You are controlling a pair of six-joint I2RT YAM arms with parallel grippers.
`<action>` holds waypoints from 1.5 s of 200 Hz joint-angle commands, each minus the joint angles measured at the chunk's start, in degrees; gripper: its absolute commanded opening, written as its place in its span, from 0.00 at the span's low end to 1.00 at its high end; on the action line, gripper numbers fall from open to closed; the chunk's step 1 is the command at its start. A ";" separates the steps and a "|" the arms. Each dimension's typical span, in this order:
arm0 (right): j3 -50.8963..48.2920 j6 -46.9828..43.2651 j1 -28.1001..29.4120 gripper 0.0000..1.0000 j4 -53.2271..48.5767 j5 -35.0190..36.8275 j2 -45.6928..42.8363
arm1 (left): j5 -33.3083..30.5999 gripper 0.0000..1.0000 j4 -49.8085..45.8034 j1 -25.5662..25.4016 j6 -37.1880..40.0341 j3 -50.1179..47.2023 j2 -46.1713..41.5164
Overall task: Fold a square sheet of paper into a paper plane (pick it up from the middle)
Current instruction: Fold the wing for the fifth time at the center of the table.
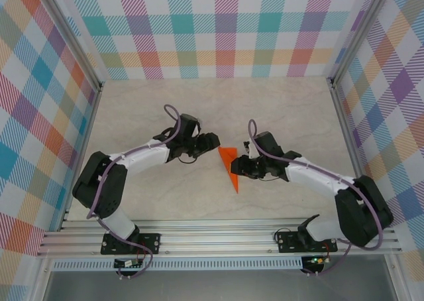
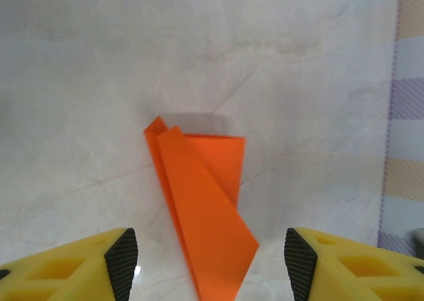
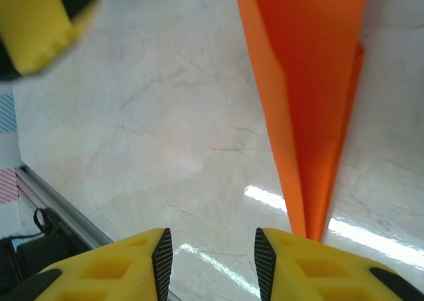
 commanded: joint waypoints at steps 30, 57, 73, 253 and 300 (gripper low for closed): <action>-5.42 1.11 -6.76 0.49 -5.35 7.08 -5.85 | -7.96 0.70 -8.10 -7.45 -1.67 3.94 2.34; -6.70 1.33 -7.48 0.51 -4.89 6.81 -5.33 | -9.09 0.74 -10.41 -10.68 -1.25 9.81 7.00; -7.10 1.66 -7.49 0.52 -4.57 6.81 -5.23 | -12.28 0.74 -17.99 -12.17 -0.49 14.83 10.38; -6.96 0.11 -7.51 0.60 -6.28 9.01 -4.62 | -15.36 0.68 -26.03 -14.56 1.20 22.56 16.81; -6.74 -0.33 -7.48 0.60 -6.68 8.92 -4.74 | -14.83 0.66 -25.63 -14.57 0.95 23.00 17.67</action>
